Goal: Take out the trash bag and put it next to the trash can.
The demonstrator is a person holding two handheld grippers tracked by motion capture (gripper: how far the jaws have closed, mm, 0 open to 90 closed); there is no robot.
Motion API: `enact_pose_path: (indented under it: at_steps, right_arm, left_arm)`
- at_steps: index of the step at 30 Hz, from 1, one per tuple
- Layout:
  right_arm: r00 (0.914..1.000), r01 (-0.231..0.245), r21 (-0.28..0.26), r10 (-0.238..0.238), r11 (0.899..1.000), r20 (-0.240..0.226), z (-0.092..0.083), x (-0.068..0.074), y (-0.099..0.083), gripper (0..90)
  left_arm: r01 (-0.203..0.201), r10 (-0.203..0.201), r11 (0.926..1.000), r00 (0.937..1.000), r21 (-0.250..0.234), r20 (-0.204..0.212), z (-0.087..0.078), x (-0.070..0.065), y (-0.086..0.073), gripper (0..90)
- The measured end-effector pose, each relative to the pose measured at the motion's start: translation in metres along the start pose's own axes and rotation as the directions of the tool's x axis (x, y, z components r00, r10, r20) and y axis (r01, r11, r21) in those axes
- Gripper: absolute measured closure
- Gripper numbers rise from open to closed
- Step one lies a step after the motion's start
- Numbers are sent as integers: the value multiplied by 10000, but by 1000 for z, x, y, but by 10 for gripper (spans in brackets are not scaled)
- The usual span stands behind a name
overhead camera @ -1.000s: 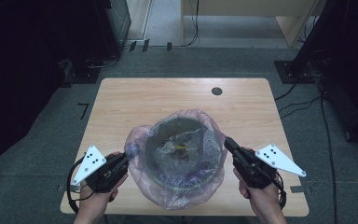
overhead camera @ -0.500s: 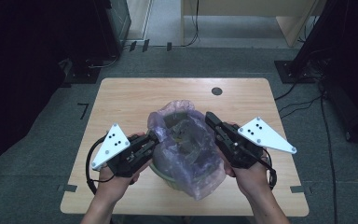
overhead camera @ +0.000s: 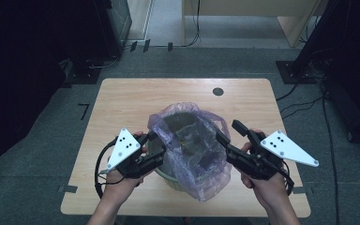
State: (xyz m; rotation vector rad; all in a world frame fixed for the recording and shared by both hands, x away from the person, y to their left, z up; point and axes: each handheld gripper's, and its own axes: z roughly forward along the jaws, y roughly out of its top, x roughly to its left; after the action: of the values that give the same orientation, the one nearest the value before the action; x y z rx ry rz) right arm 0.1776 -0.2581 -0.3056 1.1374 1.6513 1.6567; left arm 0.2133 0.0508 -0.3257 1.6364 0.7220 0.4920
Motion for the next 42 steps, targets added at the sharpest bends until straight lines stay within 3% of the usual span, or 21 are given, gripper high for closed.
enact_pose_path:
  at_steps: [3,4,9,10,12,13,14,15,20,21,23,24,27,31,32,33,34,35,37,39,42]
  right_arm:
    - [9991,-280,186,274,9994,323,-7,-9,-11,368]
    - [9970,-639,418,620,9971,458,-7,-16,-20,377]
    - [9911,-1278,1015,1232,9866,508,0,-26,-37,429]
    - [9905,-1335,1204,1285,9837,483,3,-26,-40,464]
    - [9907,-1337,1449,1283,9804,462,10,-26,-44,624]
    - [9897,-1417,1513,1372,9783,399,14,-25,-45,818]
    - [9897,-1417,1513,1372,9783,399,14,-25,-45,818]
    - [9892,-1453,1490,1410,9781,392,16,-24,-44,881]
    - [9963,-832,993,851,9916,-146,25,-6,-21,900]
    - [9983,-289,606,319,9977,-485,28,10,-2,900]
    - [9978,-120,443,149,9989,-650,28,16,4,900]
    - [9938,363,-43,-366,9993,-1049,28,32,22,900]
    - [9906,697,-333,-731,9970,-1152,26,42,30,900]
    - [9876,548,-322,-589,9980,-1455,24,40,27,678]
    - [9893,450,-279,-484,9986,-1376,21,35,19,535]
    - [9893,450,-279,-484,9986,-1376,21,35,19,535]
    - [9899,286,-243,-317,9993,-1385,16,29,11,453]
    - [9899,286,-243,-317,9993,-1385,16,29,11,453]
    - [9911,27,-267,-62,9996,-1330,6,24,3,286]
    - [9914,17,-282,-54,9996,-1310,4,23,1,257]
    - [9880,-374,27,374,9993,-1500,-1,21,-7,178]
  left_arm:
    - [29,-29,10000,10000,54,-6,1,1,-2,506]
    - [20,-20,10000,10000,71,-4,2,0,-3,505]
    - [-8,8,9999,10000,105,38,5,-2,-4,505]
    - [-17,17,9999,10000,103,42,5,-2,-3,504]
    - [-38,37,10000,10000,92,53,5,-3,-3,504]
    - [-45,45,10000,10000,88,46,6,-3,-2,503]
    - [-41,40,10000,10000,78,46,6,-3,-2,503]
    - [-31,31,10000,10000,55,33,6,-3,-1,503]
    - [11,-11,10000,10000,-87,67,9,-6,3,494]
    - [-3,4,9999,10000,-128,89,9,-6,4,480]
    - [-24,27,9998,9999,-221,108,10,-8,7,475]
    - [-41,44,9996,9999,-281,93,10,-8,8,463]
    - [65,-67,9991,10000,-425,-28,9,-7,10,461]
    - [213,-220,9987,9997,-453,-136,7,-2,10,455]
    - [219,-226,9988,9996,-442,-140,7,-1,9,453]
    - [239,-246,9988,9996,-424,-153,7,0,9,453]
    - [260,-267,9989,9995,-400,-168,7,1,8,453]
    - [279,-286,9988,9994,-399,-171,7,1,8,453]
    - [289,-298,9988,9993,-390,-221,8,2,8,452]
    - [294,-303,9988,9993,-395,-239,9,1,8,453]
    - [316,-328,9988,9990,-376,-315,12,-1,8,453]
